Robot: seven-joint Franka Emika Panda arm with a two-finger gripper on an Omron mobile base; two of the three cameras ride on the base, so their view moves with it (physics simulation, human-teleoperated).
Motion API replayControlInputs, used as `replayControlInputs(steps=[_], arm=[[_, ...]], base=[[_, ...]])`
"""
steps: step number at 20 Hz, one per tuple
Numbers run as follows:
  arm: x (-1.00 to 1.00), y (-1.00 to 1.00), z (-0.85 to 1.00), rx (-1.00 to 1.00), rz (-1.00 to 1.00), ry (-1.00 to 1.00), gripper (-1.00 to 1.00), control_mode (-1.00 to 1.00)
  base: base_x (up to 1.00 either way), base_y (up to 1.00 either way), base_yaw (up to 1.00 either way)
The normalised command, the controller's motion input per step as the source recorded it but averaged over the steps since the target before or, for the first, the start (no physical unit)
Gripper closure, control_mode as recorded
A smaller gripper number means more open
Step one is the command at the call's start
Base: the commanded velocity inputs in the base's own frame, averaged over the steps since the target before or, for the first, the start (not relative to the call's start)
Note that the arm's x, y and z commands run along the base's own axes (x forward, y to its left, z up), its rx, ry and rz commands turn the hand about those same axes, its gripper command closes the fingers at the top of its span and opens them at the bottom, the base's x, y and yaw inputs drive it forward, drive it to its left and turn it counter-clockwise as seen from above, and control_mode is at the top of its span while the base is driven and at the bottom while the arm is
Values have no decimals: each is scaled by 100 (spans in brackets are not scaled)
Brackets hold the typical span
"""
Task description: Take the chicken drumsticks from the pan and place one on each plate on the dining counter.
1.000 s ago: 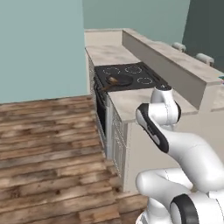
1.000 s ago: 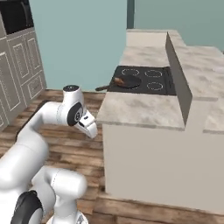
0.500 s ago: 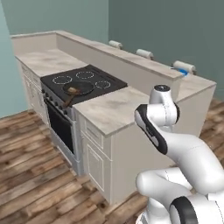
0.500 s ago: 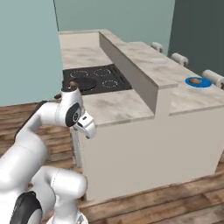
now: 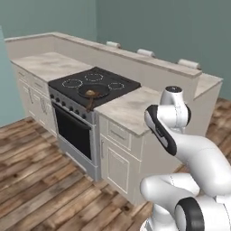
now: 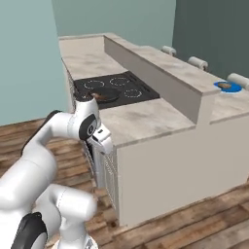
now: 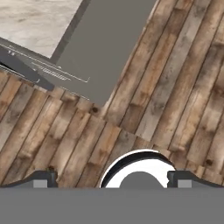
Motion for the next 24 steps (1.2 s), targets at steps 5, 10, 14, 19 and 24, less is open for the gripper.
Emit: replayControlInputs(steps=[5,10,14,19,24], arm=[[0,0,0,0,0,0,-100,100],[0,0,0,0,0,0,-100,100],[0,0,0,0,0,0,-100,100],[0,0,0,0,0,0,-100,100],[0,0,0,0,0,0,-100,100]], base=[[7,94,-35],[35,78,-53],[36,81,-49],[34,87,-42],[20,89,-39]])
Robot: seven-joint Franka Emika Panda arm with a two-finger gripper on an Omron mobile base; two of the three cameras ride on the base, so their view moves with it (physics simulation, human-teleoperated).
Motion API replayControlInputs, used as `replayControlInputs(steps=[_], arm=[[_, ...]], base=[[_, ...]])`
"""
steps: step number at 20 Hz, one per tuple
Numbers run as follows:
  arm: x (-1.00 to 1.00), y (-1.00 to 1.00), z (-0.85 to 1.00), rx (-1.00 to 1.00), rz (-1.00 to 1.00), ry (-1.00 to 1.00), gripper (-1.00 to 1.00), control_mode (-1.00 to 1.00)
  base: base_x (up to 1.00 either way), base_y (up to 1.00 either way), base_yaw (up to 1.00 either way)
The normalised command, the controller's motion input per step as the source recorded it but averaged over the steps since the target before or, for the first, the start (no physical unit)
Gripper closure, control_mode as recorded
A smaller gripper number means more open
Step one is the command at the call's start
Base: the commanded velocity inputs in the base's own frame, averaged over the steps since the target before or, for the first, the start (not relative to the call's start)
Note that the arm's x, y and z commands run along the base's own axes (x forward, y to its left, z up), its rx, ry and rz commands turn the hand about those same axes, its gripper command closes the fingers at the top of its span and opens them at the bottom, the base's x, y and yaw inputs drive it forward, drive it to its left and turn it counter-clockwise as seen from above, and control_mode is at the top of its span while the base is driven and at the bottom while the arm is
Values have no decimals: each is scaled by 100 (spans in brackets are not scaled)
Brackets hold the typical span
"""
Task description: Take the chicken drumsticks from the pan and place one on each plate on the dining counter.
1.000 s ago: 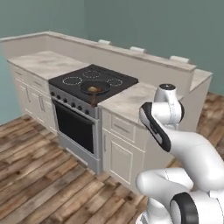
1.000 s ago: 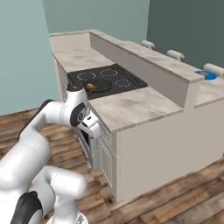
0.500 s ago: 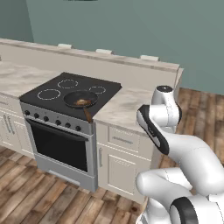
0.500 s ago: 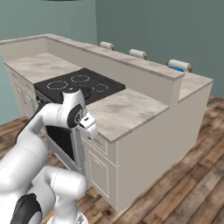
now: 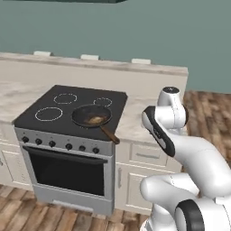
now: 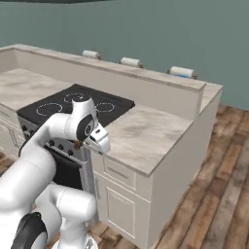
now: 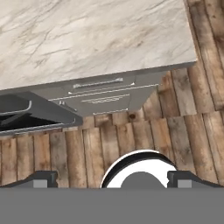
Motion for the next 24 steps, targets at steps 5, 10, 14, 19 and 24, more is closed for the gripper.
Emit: replayControlInputs(steps=[5,10,14,19,24], arm=[[0,0,0,0,0,0,-100,100],[0,0,0,0,0,0,-100,100],[0,0,0,0,0,0,-100,100],[0,0,0,0,0,0,-100,100],[0,0,0,0,0,0,-100,100]], base=[[0,80,-48],[-12,76,-47],[-1,95,-28],[-4,100,-5],[34,71,-5]])
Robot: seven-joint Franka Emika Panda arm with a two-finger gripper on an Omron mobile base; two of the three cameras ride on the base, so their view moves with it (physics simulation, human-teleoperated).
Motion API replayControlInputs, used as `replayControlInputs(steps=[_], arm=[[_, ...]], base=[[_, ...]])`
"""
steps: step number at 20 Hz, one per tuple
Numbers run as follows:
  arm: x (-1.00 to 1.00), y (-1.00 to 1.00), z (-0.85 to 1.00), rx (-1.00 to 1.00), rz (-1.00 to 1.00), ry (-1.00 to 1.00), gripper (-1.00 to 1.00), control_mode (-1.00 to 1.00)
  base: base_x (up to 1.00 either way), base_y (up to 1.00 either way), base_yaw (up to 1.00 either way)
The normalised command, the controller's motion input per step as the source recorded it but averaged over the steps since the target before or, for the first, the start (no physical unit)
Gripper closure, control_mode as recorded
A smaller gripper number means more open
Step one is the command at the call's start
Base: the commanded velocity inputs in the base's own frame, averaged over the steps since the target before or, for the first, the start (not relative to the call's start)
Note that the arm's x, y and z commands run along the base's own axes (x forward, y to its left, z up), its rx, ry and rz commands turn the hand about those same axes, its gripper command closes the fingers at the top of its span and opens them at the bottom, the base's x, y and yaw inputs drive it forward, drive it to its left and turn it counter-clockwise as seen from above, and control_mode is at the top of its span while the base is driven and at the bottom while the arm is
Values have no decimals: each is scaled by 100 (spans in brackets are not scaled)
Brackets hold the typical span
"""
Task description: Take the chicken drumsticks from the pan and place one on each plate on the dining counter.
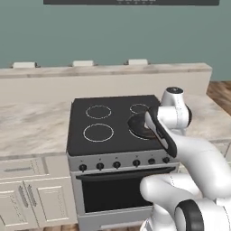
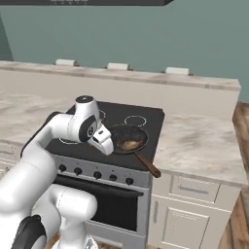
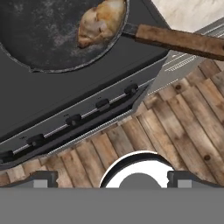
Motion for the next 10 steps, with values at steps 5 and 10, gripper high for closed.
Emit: replayControlInputs(steps=[5,10], arm=[[0,0,0,0,0,0,-100,100],[0,0,0,0,0,0,-100,100]], base=[[34,26,-18],[20,26,-27]])
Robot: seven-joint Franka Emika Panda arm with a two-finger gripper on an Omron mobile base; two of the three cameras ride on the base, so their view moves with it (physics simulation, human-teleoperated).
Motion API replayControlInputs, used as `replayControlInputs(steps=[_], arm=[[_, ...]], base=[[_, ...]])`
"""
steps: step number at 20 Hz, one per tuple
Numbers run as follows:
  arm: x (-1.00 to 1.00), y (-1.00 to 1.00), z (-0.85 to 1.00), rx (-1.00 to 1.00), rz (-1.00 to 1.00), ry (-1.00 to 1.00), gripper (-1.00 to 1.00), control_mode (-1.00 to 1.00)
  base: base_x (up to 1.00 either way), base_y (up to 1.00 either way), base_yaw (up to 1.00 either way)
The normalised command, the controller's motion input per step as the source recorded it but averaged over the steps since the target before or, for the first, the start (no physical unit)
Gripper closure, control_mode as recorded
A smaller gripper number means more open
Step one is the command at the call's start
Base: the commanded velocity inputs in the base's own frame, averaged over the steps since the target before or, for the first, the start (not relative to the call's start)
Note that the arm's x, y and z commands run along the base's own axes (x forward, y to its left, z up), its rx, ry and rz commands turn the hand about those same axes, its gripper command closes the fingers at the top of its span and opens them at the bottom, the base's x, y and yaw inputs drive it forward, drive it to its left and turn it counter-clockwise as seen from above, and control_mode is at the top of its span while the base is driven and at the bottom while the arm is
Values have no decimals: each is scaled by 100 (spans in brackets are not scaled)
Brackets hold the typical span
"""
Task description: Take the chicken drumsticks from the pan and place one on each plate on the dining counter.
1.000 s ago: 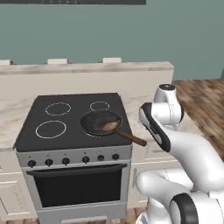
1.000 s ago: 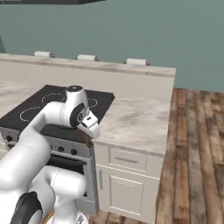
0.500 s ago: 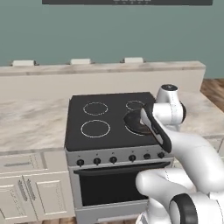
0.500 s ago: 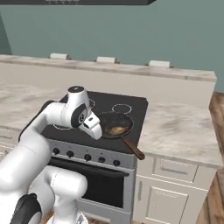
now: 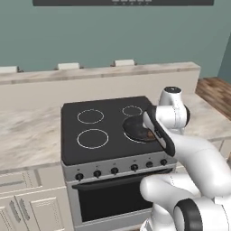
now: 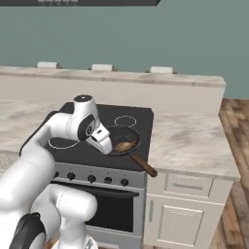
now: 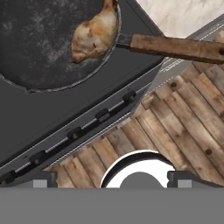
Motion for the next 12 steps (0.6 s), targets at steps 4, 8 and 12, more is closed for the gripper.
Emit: replayControlInputs(steps=[4,8,12], arm=[[0,0,0,0,0,0,-100,100],[0,0,0,0,0,0,-100,100],[0,0,0,0,0,0,-100,100]], base=[[31,33,-4],[51,41,0],[41,23,0]])
